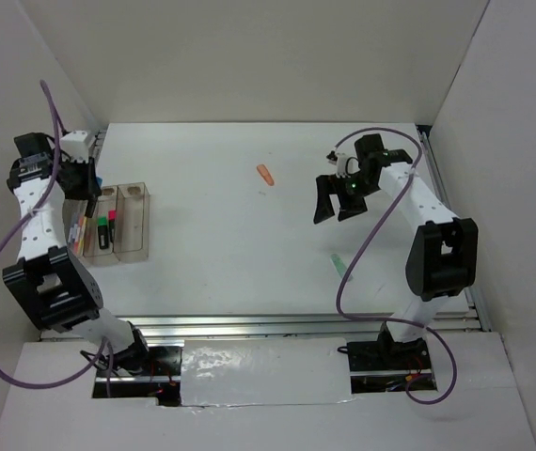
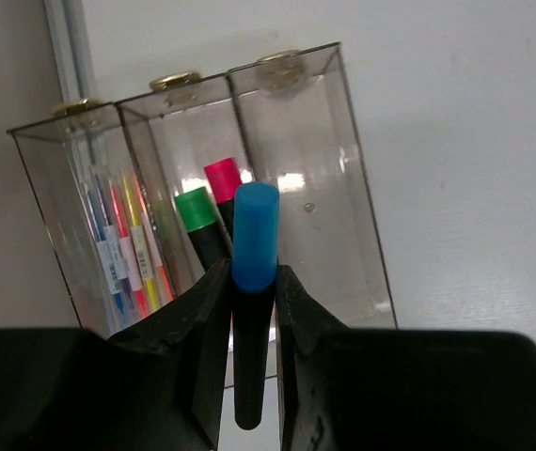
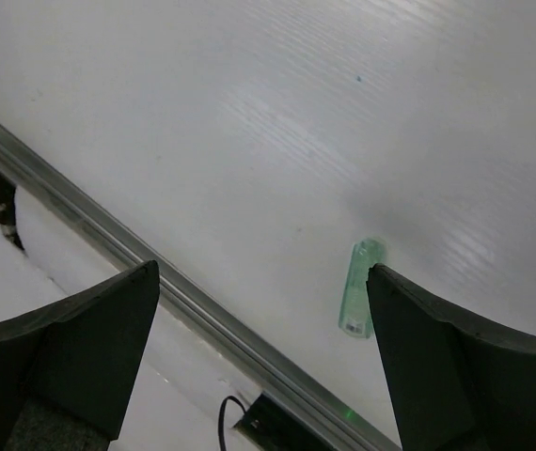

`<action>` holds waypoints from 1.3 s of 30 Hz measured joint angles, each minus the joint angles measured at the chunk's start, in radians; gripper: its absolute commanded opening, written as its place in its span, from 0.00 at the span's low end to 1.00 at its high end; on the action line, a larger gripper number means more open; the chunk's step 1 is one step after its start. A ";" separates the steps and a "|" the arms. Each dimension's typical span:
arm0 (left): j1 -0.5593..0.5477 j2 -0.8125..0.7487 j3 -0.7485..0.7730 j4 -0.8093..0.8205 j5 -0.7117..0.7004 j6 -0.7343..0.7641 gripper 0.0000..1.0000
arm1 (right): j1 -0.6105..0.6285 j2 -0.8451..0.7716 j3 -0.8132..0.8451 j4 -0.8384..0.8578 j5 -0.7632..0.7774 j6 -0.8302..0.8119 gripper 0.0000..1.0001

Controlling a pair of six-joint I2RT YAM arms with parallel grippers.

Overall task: Sort the stationery into containers
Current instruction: Place the stationery in the storage box.

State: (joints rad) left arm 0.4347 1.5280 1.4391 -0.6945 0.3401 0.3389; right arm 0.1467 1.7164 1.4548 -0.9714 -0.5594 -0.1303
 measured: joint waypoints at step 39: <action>-0.208 -0.130 -0.014 0.135 0.014 -0.046 0.70 | 0.164 0.068 -0.316 0.051 0.370 -0.079 0.64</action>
State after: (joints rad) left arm 0.2268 1.3975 1.4254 -0.5594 0.3542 0.2928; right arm 0.3107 1.7844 1.1385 -0.9203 -0.1894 -0.2092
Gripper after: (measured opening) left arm 0.666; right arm 0.646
